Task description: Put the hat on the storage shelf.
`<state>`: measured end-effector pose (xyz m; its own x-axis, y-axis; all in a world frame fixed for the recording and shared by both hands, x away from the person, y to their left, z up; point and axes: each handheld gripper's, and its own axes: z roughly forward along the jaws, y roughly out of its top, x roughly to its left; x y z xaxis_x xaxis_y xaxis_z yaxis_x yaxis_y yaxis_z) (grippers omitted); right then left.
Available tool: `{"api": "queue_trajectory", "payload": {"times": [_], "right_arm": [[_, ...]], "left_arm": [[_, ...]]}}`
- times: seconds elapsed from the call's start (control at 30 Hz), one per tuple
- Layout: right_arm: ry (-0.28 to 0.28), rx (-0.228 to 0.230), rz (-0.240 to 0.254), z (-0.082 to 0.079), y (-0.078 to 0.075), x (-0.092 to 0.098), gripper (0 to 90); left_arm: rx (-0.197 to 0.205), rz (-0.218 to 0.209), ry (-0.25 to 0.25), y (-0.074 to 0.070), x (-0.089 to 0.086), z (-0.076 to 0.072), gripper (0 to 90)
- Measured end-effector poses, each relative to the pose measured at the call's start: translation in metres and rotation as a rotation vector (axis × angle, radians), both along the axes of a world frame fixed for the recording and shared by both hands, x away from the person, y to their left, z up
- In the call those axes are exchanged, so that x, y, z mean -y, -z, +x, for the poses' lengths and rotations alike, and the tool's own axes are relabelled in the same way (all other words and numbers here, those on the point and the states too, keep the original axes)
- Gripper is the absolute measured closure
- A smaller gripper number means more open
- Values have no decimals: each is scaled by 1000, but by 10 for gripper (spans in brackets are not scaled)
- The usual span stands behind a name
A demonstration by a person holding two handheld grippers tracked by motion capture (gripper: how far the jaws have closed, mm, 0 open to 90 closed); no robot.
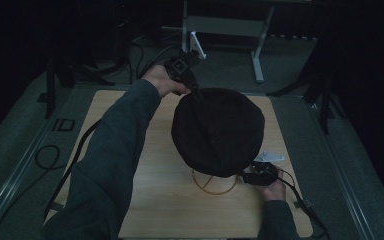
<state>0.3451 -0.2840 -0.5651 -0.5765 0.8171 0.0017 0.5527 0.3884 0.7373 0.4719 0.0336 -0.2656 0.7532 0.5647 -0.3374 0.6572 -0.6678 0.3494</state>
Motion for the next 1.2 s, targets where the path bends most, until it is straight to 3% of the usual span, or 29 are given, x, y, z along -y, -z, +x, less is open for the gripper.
{"api": "queue_trajectory", "payload": {"times": [0.47,0.77,1.2], "right_arm": [[-5,2,-3,0,0,0,291],[-5,1,-1,1,0,0,291],[-5,3,1,1,0,0,292]], "left_arm": [[10,28,-5,6,19,1,753],[0,44,-13,21,29,5,752],[-44,19,-48,53,40,12,736]]}}
